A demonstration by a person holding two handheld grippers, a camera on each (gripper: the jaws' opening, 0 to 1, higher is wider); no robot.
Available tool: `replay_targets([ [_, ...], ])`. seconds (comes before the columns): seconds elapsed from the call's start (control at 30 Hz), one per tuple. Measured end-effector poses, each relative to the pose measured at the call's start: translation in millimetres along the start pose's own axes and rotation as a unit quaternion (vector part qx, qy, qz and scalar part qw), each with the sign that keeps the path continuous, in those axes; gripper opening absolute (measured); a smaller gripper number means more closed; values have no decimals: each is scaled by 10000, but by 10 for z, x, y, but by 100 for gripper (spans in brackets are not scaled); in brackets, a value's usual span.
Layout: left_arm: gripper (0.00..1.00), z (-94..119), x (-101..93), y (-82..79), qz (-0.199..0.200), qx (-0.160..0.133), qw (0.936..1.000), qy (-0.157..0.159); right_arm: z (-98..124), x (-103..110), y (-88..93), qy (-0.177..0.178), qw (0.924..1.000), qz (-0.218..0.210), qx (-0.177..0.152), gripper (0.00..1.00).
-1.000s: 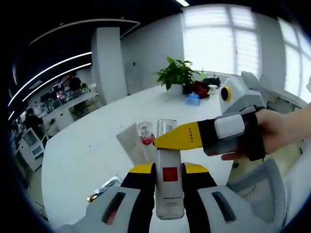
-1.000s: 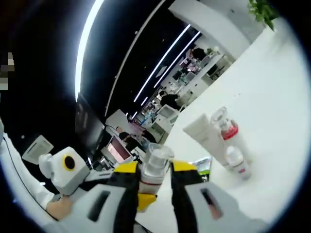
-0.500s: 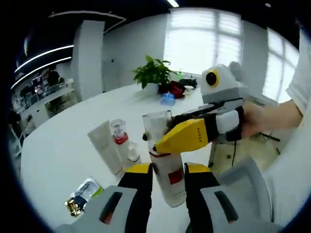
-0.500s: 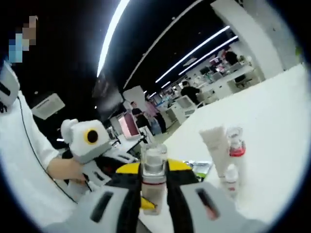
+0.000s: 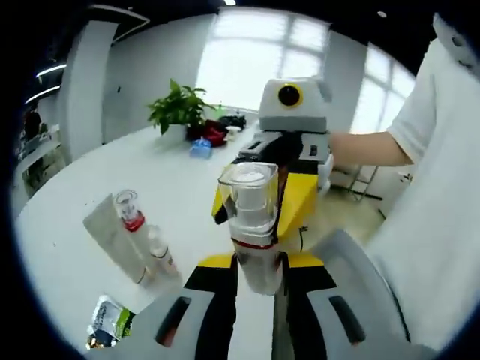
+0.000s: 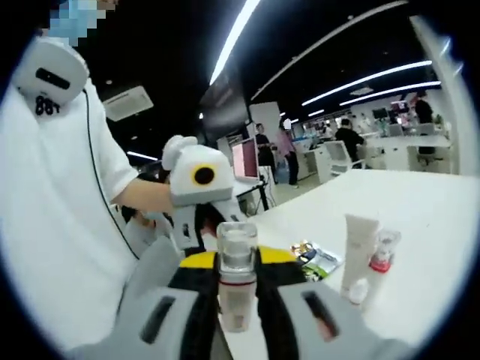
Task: Arrange the skincare products in the storage area until every visible bottle or jar stands upright without overlapping.
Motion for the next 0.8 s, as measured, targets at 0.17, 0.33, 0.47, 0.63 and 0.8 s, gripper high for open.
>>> replay_targets([
  [0.17, 19, -29, -6, -4, -222, 157, 9996, 91, 4, -2, -4, -204, 9997, 99, 14, 18],
  [0.33, 18, -20, 25, -34, -223, 148, 9995, 146, 5, -26, -18, -266, 9994, 216, -2, 18],
  [0.47, 17, -27, 67, -36, -231, 186, 9995, 73, -17, -48, -5, -258, 9990, 354, 68, 18],
  [0.63, 16, -69, 213, 8, -220, 135, 9994, -227, -69, -109, 88, -21, 9988, 403, 290, 20],
  [0.8, 16, -133, 366, 80, -103, -11, 9990, -438, -99, -191, 236, 474, 9977, 202, 439, 22],
])
Point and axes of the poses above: the point that each gripper's makers call its tool centre point, and the gripper's own axes: z roughly backward along the fingers, x roughly to its left, y roughly out of its underside, the point moved 7 cm from there along z, roughly backward along the fingers, and after that the axes turned 15 degrees about z, right-handed, at the moved point
